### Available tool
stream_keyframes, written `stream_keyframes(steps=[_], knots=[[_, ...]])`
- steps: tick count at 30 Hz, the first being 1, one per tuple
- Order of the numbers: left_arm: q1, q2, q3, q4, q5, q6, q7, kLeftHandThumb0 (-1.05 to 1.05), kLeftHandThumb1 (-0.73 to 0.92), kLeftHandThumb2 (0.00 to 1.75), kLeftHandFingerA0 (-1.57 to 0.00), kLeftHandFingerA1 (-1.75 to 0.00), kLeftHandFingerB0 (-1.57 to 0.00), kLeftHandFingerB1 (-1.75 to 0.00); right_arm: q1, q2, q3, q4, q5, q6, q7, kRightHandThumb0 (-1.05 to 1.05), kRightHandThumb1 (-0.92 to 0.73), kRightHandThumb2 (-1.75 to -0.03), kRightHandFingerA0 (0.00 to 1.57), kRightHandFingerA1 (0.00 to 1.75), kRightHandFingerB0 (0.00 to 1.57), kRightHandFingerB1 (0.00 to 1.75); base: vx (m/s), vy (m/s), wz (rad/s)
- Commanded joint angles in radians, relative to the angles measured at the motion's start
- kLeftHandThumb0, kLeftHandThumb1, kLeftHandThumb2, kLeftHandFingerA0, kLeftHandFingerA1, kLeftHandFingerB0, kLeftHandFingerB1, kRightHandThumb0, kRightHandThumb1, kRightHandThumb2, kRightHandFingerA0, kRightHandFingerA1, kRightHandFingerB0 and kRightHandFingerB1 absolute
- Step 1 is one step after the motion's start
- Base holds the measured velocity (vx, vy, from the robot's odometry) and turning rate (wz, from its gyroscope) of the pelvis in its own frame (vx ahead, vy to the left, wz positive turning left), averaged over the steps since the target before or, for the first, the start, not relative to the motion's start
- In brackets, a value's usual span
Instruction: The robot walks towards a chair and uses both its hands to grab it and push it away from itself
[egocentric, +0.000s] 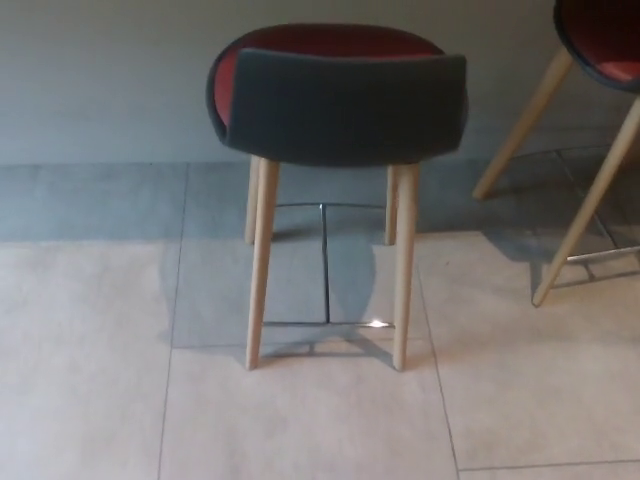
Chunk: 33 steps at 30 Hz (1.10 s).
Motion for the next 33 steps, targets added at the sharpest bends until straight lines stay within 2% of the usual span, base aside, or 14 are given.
stream_keyframes(steps=[1, 5, 6, 7, 10, 13, 18, 19, 23, 27, 28, 30, 31, 33], knots=[[0.022, 0.002, -0.038, -0.054, 0.03, -0.009, 0.015, -0.72, 0.28, 0.7, 0.0, -0.62, 0.0, -0.26, -0.006, -0.016, 0.005, 0.002, -0.018, -0.049, -0.017, -0.97, -0.55, -0.91, 0.0, 0.07, 0.0, 0.07, 0.22, 0.083, 0.07], [0.016, -0.002, -0.029, -0.038, 0.013, -0.011, 0.024, -0.67, 0.3, 0.63, -0.01, -0.64, 0.0, -0.3, -0.002, -0.008, -0.008, -0.061, -0.004, -0.028, -0.019, -0.99, -0.56, -0.94, 0.0, 0.08, 0.0, 0.11, 0.22, 0.003, 0.09], [0.016, -0.002, -0.029, -0.039, 0.012, -0.01, 0.024, -0.68, 0.22, 0.76, -0.01, -0.61, 0.0, -0.34, 0.001, -0.009, -0.009, -0.074, -0.005, -0.022, -0.019, -0.87, -0.58, -0.62, 0.0, 0.12, 0.0, 0.08, 0.26, -0.108, 0.06], [0.013, -0.004, -0.025, -0.037, 0.008, -0.015, 0.026, -0.68, 0.23, 0.76, -0.03, -0.63, 0.0, -0.32, 0.002, -0.007, -0.014, -0.093, 0.0, -0.01, -0.017, -0.98, -0.56, -0.93, 0.0, 0.09, 0.0, 0.1, 0.26, -0.128, 0.09], [0.004, -0.017, -0.001, -0.011, -0.015, -0.041, 0.03, -0.62, 0.21, 0.79, -0.06, -0.64, 0.0, -0.34, 0.005, 0.004, -0.032, -0.122, 0.03, 0.0, 0.003, -0.91, -0.52, -0.92, 0.0, 0.14, 0.07, 0.15, 0.31, -0.19, 0.14], [-0.002, -0.02, 0.012, 0.002, -0.021, -0.048, 0.018, -0.51, 0.23, 0.8, -0.13, -0.67, 0.0, -0.37, -0.009, 0.005, -0.027, -0.108, 0.012, 0.016, -0.001, -0.85, -0.48, -0.91, 0.0, 0.18, 0.0, 0.22, 0.33, -0.38, 0.24], [-0.004, -0.027, 0.017, 0.008, -0.014, -0.043, 0.037, -0.54, 0.22, 0.79, -0.18, -0.68, 0.0, -0.4, -0.011, -0.003, -0.023, -0.13, 0.003, 0.019, 0.008, -0.96, -0.54, -0.94, 0.01, 0.1, 0.0, 0.12, 0.29, -0.045, -0.01], [-0.008, -0.028, 0.018, 0.011, -0.014, -0.043, 0.039, -0.54, 0.23, 0.79, -0.18, -0.69, 0.0, -0.4, -0.012, 0.0, -0.03, -0.133, 0.02, 0.028, 0.024, -0.72, -0.44, -0.74, 0.0, 0.15, 0.0, 0.18, 0.29, 0.052, -0.12], [-0.02, -0.033, 0.017, 0.016, -0.012, -0.037, 0.066, -0.51, 0.23, 0.79, -0.15, -0.66, 0.0, -0.4, -0.024, 0.009, -0.049, -0.135, 0.054, 0.056, 0.056, -0.75, -0.44, -0.84, 0.0, 0.23, 0.0, 0.28, 0.3, 0.122, -0.21], [-0.017, -0.035, 0.019, 0.011, -0.016, -0.032, 0.066, -0.5, 0.24, 0.78, -0.13, -0.66, 0.0, -0.4, -0.036, 0.016, -0.054, -0.135, 0.056, 0.07, 0.057, -0.85, -0.48, -0.83, 0.0, 0.11, 0.0, 0.17, 0.43, 0.212, -0.1], [-0.015, -0.034, 0.017, 0.007, -0.015, -0.03, 0.067, -0.46, 0.28, 0.69, -0.13, -0.71, 0.0, -0.42, -0.035, 0.017, -0.056, -0.138, 0.057, 0.072, 0.057, -0.77, -0.45, -0.84, 0.0, 0.17, 0.0, 0.23, 0.45, 0.196, 0.07], [-0.008, -0.035, 0.017, -0.004, -0.018, -0.029, 0.062, -0.48, 0.25, 0.75, -0.16, -0.69, 0.0, -0.4, -0.038, 0.018, -0.059, -0.138, 0.059, 0.071, 0.056, -0.76, -0.44, -0.82, 0.0, 0.17, 0.0, 0.22, 0.39, 0.197, 0.04], [-0.01, -0.034, 0.021, 0.001, -0.023, -0.027, 0.057, -0.52, 0.24, 0.77, -0.13, -0.67, 0.0, -0.39, -0.044, 0.013, -0.059, -0.127, 0.057, 0.058, 0.057, -0.86, -0.48, -0.82, 0.0, 0.11, 0.09, 0.13, 0.3, 0.165, 0.01], [-0.013, -0.035, 0.026, 0.009, -0.028, -0.026, 0.055, -0.47, 0.24, 0.76, -0.13, -0.67, 0.0, -0.39, -0.046, 0.013, -0.064, -0.125, 0.063, 0.064, 0.06, -0.79, -0.45, -0.82, 0.0, 0.16, 0.04, 0.2, 0.28, 0.14, 0.08]])
